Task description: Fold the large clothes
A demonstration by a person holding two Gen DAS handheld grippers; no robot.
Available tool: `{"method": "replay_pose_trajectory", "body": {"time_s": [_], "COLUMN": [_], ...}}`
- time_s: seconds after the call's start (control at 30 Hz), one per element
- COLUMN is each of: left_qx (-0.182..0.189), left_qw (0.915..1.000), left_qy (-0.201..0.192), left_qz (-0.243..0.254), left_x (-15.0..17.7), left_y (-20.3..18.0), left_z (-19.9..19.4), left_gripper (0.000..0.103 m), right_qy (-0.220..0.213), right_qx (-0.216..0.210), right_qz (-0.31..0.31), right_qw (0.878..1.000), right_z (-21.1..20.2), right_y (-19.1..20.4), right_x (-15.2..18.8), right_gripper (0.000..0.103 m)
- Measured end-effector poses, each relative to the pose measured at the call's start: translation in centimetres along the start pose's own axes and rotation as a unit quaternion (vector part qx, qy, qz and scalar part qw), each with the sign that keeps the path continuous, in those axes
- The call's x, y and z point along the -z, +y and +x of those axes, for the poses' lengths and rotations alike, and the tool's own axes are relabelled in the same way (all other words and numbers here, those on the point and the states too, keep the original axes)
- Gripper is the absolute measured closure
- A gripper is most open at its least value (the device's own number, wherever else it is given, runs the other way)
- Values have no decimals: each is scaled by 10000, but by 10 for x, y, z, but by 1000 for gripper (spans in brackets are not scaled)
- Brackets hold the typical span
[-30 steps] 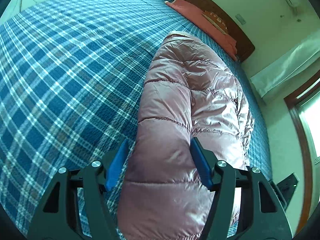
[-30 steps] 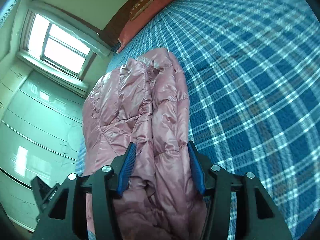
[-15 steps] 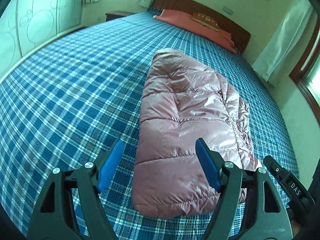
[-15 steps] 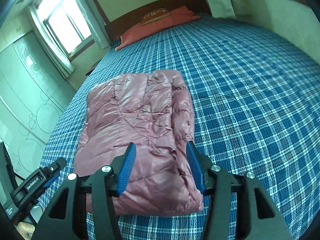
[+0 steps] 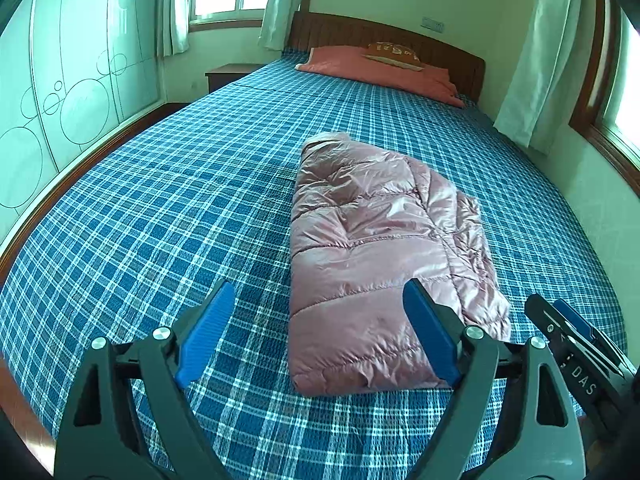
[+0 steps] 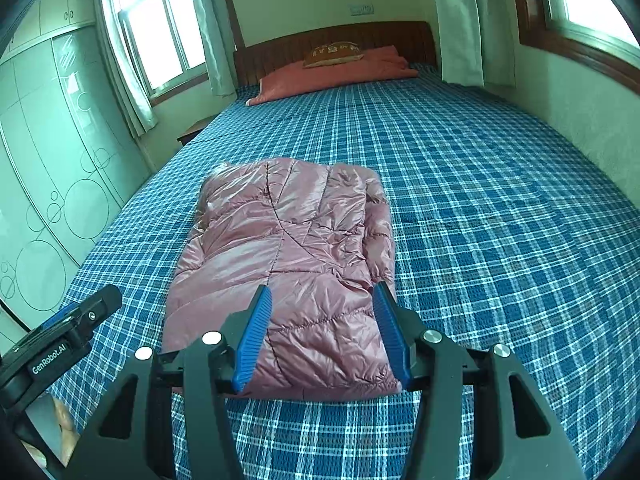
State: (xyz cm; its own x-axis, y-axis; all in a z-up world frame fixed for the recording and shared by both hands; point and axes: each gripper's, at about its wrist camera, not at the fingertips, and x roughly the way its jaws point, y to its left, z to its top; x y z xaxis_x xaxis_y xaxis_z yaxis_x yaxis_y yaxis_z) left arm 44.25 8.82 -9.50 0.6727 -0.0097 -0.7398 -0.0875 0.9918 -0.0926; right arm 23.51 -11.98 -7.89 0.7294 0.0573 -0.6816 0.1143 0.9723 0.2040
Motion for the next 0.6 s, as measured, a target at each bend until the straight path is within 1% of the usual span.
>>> {"method": "replay_pose_trajectory", "body": {"time_s": [0.07, 0.33, 0.37, 0.47, 0.6], "left_qx": [32, 68, 70, 63, 61], "left_qw": [10000, 9994, 9993, 9992, 9991], "left_qy": [-46, -261, -273, -274, -288], "left_qz": [34, 233, 241, 297, 304], "left_x": [0, 4, 5, 7, 9], "left_y": [-3, -18, -19, -22, -24], "left_z": [-8, -32, -34, -38, -43], "left_gripper": [17, 12, 12, 12, 12], "right_qy": [-74, -251, -261, -306, -351], "right_qx": [79, 101, 104, 99, 110], "right_qz": [-60, -85, -87, -95, -134], "right_qw": [9999, 9996, 9996, 9994, 9992], "right_z": [-7, -29, -31, -35, -41], "right_y": [2, -2, -2, -1, 0], "right_x": [1, 2, 3, 6, 9], "right_gripper": [50, 50, 49, 41, 41]}}
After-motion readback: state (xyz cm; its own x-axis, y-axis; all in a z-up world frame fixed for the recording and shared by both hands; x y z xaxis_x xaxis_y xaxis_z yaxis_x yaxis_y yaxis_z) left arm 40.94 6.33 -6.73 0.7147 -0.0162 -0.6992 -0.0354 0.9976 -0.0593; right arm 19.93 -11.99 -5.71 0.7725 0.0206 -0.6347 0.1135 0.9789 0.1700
